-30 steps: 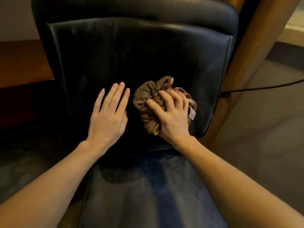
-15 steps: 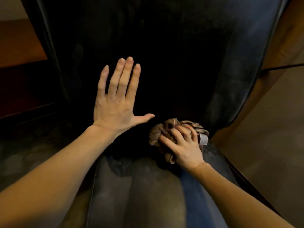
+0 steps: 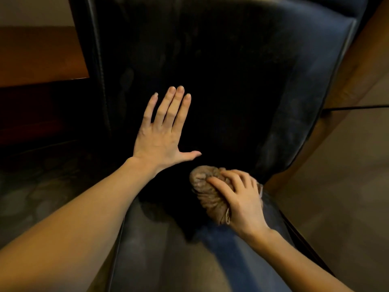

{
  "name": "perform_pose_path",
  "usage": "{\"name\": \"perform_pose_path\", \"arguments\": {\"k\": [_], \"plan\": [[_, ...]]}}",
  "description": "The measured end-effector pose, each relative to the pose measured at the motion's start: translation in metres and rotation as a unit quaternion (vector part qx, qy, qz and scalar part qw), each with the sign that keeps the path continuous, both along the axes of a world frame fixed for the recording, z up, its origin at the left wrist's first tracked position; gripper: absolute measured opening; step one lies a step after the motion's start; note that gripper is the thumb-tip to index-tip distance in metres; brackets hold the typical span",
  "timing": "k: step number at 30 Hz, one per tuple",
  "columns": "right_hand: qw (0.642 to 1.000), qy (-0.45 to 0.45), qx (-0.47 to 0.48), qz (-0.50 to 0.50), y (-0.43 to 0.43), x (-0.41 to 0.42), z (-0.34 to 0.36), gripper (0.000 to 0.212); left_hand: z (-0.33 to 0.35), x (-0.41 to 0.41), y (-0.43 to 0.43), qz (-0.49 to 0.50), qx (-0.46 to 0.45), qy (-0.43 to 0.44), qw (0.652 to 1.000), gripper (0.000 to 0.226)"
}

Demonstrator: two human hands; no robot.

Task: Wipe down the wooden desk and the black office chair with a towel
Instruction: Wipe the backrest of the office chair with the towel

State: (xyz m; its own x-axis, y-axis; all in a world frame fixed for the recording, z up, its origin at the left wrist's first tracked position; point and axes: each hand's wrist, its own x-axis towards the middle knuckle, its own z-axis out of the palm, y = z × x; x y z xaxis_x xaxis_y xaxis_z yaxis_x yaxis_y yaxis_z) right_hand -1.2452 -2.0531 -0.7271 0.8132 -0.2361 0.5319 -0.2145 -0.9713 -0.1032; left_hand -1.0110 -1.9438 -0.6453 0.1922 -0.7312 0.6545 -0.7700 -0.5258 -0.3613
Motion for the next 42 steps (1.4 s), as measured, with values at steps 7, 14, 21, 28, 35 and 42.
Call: {"name": "perform_pose_path", "arguments": {"k": [7,14,21,28,35,42], "plan": [[0.974,-0.207,-0.081,-0.032,-0.011,0.032,0.091,0.044,0.008,-0.010,0.007,-0.013,0.004,0.033,0.999,0.116],[0.975,-0.171,-0.120,-0.070,-0.032,0.067,0.018,0.043,-0.001,-0.004,0.006,-0.018,0.005,0.007,1.000,0.078],[0.967,-0.207,-0.136,-0.053,-0.036,0.072,-0.031,0.041,-0.007,0.004,0.002,-0.026,-0.008,0.001,1.000,0.088],[0.982,-0.153,-0.106,-0.028,-0.036,0.060,-0.066,0.048,-0.009,0.005,-0.003,-0.028,-0.030,-0.019,0.999,0.091],[0.994,-0.099,-0.034,-0.013,-0.028,0.053,-0.086,0.051,-0.009,0.007,-0.002,-0.029,-0.040,-0.034,0.998,0.092],[0.954,0.195,0.197,-0.116,-0.032,0.060,-0.092,0.067,-0.011,0.004,-0.003,-0.030,-0.040,-0.012,0.999,0.092]]}}
